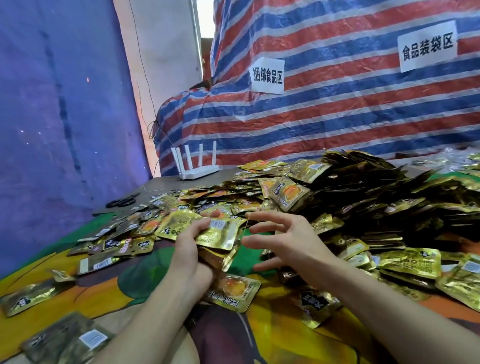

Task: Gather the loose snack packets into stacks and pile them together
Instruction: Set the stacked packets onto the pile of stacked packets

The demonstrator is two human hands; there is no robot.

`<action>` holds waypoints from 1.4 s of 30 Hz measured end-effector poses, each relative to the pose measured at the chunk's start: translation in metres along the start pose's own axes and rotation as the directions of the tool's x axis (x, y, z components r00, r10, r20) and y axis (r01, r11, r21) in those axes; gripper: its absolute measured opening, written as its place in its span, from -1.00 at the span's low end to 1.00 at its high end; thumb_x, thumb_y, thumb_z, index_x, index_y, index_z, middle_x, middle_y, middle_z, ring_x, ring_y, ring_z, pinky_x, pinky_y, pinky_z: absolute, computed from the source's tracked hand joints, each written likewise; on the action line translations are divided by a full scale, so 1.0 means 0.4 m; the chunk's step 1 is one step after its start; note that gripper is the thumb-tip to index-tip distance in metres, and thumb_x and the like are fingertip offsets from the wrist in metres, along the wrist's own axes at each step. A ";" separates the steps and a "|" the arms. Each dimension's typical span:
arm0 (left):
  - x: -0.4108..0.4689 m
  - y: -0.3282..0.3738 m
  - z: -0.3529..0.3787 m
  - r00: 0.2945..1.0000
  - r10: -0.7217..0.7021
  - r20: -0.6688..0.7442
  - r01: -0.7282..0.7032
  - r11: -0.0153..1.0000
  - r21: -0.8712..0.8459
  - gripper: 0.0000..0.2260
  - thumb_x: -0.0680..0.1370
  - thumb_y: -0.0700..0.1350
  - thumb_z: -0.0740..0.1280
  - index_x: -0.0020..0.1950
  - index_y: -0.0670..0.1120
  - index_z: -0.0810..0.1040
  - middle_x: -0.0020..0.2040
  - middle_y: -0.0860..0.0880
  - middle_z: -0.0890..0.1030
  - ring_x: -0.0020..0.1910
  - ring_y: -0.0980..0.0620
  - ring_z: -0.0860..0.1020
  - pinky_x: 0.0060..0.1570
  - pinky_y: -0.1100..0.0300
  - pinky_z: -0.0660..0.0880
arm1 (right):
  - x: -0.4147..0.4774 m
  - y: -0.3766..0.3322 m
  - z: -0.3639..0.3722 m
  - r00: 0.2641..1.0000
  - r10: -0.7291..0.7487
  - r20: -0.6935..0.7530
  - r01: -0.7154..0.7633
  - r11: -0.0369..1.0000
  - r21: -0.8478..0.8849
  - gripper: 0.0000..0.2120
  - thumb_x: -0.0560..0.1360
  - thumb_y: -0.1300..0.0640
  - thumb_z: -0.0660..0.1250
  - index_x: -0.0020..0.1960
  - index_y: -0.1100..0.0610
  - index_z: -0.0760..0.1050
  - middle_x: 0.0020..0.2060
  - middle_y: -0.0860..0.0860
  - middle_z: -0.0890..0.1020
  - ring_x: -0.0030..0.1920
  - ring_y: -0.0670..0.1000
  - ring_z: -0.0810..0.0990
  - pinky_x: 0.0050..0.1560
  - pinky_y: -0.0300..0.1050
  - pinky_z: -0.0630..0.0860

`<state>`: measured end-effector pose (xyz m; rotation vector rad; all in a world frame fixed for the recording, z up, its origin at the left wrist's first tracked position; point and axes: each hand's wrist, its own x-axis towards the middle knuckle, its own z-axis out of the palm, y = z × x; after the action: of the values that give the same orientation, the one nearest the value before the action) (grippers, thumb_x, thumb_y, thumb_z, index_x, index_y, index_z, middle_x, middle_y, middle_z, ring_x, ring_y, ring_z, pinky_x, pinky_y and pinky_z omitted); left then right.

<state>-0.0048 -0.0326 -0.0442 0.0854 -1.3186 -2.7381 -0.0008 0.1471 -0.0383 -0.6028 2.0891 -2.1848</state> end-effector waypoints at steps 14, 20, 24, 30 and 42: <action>-0.022 -0.016 0.031 0.995 -0.001 0.100 0.004 1.000 -0.027 -0.81 0.35 -0.04 0.48 -0.15 -0.12 0.76 0.00 -0.16 0.72 -0.10 -0.07 0.71 0.12 0.01 0.58 | -0.012 0.009 0.064 0.920 -0.363 -0.147 0.293 0.887 -0.357 -0.38 0.28 0.04 0.66 0.29 -0.15 0.55 0.21 -0.04 0.55 0.21 -0.09 0.53 0.21 -0.19 0.50; -0.029 -0.034 0.031 0.986 -0.083 0.146 0.070 0.993 0.092 -0.74 0.30 -0.05 0.56 -0.11 -0.17 0.75 -0.03 -0.17 0.72 -0.12 -0.03 0.71 -0.05 0.11 0.67 | -0.004 0.014 0.054 0.940 -0.322 -0.117 0.274 0.911 -0.307 -0.03 0.20 -0.06 0.70 0.52 -0.21 0.34 0.42 -0.08 0.44 0.38 -0.10 0.43 0.36 -0.15 0.42; -0.034 -0.044 0.034 0.983 -0.092 0.159 0.053 0.971 0.232 -0.87 0.32 -0.06 0.48 -0.23 -0.08 0.77 -0.12 -0.15 0.72 -0.14 -0.04 0.70 -0.18 0.11 0.63 | -0.006 0.007 0.045 0.957 -0.262 -0.123 0.217 0.930 -0.295 -0.10 0.18 -0.28 0.59 0.47 -0.23 0.41 0.40 -0.02 0.45 0.34 -0.06 0.45 0.25 -0.08 0.50; -0.044 -0.032 0.034 0.970 -0.136 0.200 0.065 0.943 0.325 -0.85 0.31 -0.05 0.51 -0.23 -0.12 0.74 -0.21 -0.11 0.69 -0.30 -0.03 0.67 -0.33 0.15 0.60 | -0.003 -0.011 0.032 0.922 -0.309 -0.234 0.298 0.951 -0.083 -0.41 0.37 -0.18 0.34 0.38 -0.08 0.52 0.33 -0.07 0.54 0.29 -0.09 0.53 0.15 -0.17 0.47; -0.059 -0.024 0.033 0.913 -0.352 0.208 0.193 0.820 0.538 -0.74 0.28 -0.07 0.52 -0.08 -0.14 0.74 -0.02 -0.19 0.70 -0.13 -0.11 0.68 -0.10 0.09 0.63 | -0.007 -0.038 0.001 0.884 -0.392 -0.257 0.432 0.893 0.124 -0.56 0.37 0.21 0.13 0.19 0.17 0.56 0.22 0.09 0.56 0.23 0.04 0.61 -0.04 0.22 0.69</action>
<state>0.0169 -0.0135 -0.0432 -0.1155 -2.2642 -2.6042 0.0054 0.1490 -0.0242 -0.8927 1.9732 -2.7583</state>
